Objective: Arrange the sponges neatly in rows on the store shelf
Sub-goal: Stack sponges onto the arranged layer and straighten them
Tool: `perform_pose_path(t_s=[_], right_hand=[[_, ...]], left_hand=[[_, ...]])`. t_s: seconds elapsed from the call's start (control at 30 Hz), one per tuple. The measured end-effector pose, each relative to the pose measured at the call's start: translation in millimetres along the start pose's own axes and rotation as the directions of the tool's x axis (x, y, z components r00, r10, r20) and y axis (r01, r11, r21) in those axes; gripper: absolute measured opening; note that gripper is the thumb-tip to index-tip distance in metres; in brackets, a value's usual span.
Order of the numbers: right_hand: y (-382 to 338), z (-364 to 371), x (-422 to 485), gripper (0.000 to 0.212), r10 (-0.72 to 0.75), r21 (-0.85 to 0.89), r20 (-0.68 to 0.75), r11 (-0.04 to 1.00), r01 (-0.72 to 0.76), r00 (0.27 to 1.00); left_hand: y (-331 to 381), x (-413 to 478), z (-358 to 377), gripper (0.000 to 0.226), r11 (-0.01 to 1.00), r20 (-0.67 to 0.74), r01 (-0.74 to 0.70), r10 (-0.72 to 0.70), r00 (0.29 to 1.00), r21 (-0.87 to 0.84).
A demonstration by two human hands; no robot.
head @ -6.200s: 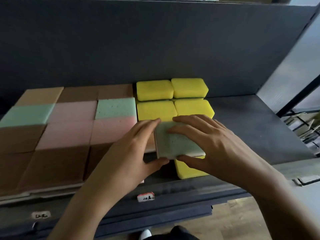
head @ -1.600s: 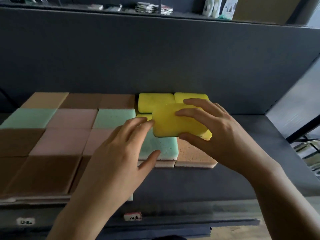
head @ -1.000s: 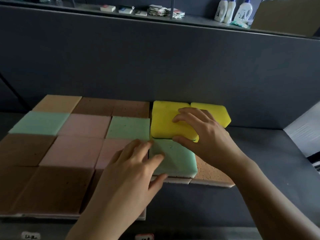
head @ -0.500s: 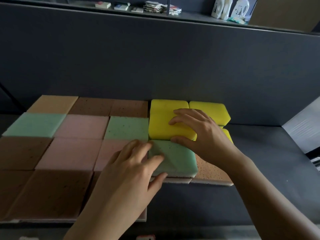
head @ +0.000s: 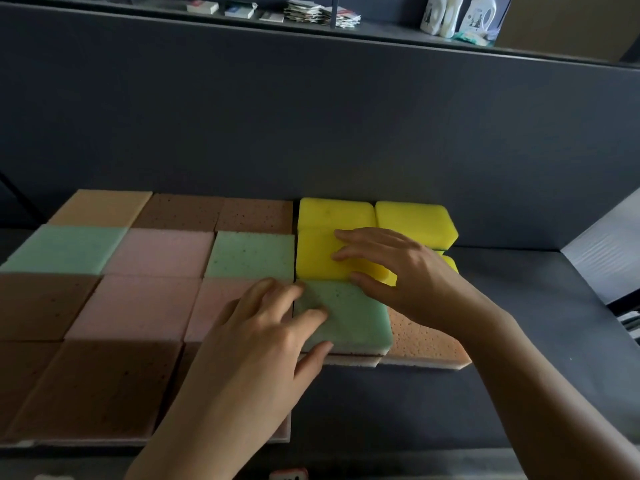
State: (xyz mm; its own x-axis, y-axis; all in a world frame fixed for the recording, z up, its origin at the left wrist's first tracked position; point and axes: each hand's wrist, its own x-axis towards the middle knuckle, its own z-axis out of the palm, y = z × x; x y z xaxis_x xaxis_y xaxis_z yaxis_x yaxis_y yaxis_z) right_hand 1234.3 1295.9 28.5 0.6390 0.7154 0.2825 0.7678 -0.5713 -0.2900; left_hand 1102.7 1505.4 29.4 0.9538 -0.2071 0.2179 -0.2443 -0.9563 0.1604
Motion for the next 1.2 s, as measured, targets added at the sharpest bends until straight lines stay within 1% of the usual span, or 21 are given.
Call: perform_pose_path(t_s=[0.1, 0.23, 0.37, 0.5, 0.6, 0.67, 0.73, 0.8, 0.83, 0.9, 0.97, 1.1, 1.13, 1.2], right_hand=[[2.6, -0.6, 0.6, 0.034, -0.025, 0.006, 0.012, 1.0, 0.025, 1.0], [6.0, -0.3, 0.2, 0.032, -0.069, 0.057, -0.023, 0.996, 0.07, 0.997], [8.2, 4.4, -1.6, 0.036, -0.035, 0.075, 0.042, 0.997, 0.032, 0.998], [2.5, 0.1, -1.8, 0.037, -0.005, 0.013, 0.061, 1.0, 0.004, 0.998], [-12.9, -4.8, -4.0, 0.04, 0.032, -0.021, -0.004, 0.999, -0.032, 0.999], [-26.5, -7.9, -8.1, 0.039, 0.08, -0.025, -0.093, 0.996, -0.083, 0.992], [-39.1, -11.9, -15.6, 0.033, 0.143, -0.004, -0.209, 0.989, -0.147, 0.967], [-50.6, -15.5, -24.4, 0.028, 0.186, 0.032, -0.311, 0.982, -0.185, 0.932], [-57.0, -15.9, -28.9, 0.025, 0.198, 0.06, -0.337, 0.98, -0.189, 0.92], [-73.0, -13.9, -36.8, 0.02, 0.207, 0.136, -0.341, 0.976, -0.17, 0.917], [-90.5, -10.2, -41.7, 0.019, 0.179, 0.173, -0.306, 0.976, -0.13, 0.935], [-122.2, 6.0, -38.1, 0.021, 0.04, 0.225, -0.226, 0.974, 0.012, 0.973], [-129.6, 9.9, -35.6, 0.021, 0.01, 0.259, -0.205, 0.965, 0.045, 0.979], [-145.6, 16.5, -31.2, 0.02, -0.067, 0.289, -0.2, 0.949, 0.124, 0.978]], left_hand=[[0.1, 0.3, -0.5, 0.039, 1.0, 0.016, 0.001, -0.001, 1.0, -0.005], [-0.9, 0.3, -0.5, 0.039, 1.0, 0.016, 0.0, 0.0, 1.0, -0.006], [-1.1, 0.6, -0.2, 0.039, 1.0, 0.001, -0.009, 0.009, 1.0, -0.005], [-1.2, 0.9, -1.2, 0.039, 1.0, 0.008, -0.005, 0.006, 1.0, -0.018], [-2.7, -1.4, -4.3, 0.043, 0.999, 0.033, -0.003, 0.004, 0.999, -0.032], [-3.7, -4.6, -8.3, 0.048, 0.999, 0.031, 0.011, -0.01, 0.999, -0.036], [-4.2, -9.9, -15.2, 0.051, 0.998, 0.008, 0.048, -0.047, 0.999, -0.044], [-4.8, -16.2, -22.2, 0.048, 0.995, -0.044, 0.069, -0.072, 0.996, -0.07], [-4.7, -20.5, -24.8, 0.045, 0.994, -0.071, 0.074, -0.08, 0.994, -0.079], [-2.4, -32.6, -29.7, 0.037, 0.992, -0.11, 0.1, -0.109, 0.988, -0.083], [3.2, -47.3, -34.2, 0.035, 0.986, -0.13, 0.143, -0.153, 0.98, -0.086], [11.8, -86.7, -41.2, 0.03, 0.965, -0.17, 0.245, -0.257, 0.951, -0.089], [12.4, -96.8, -43.7, 0.027, 0.957, -0.187, 0.276, -0.288, 0.939, -0.088], [12.8, -116.2, -50.6, 0.029, 0.937, -0.213, 0.343, -0.349, 0.913, -0.069]])
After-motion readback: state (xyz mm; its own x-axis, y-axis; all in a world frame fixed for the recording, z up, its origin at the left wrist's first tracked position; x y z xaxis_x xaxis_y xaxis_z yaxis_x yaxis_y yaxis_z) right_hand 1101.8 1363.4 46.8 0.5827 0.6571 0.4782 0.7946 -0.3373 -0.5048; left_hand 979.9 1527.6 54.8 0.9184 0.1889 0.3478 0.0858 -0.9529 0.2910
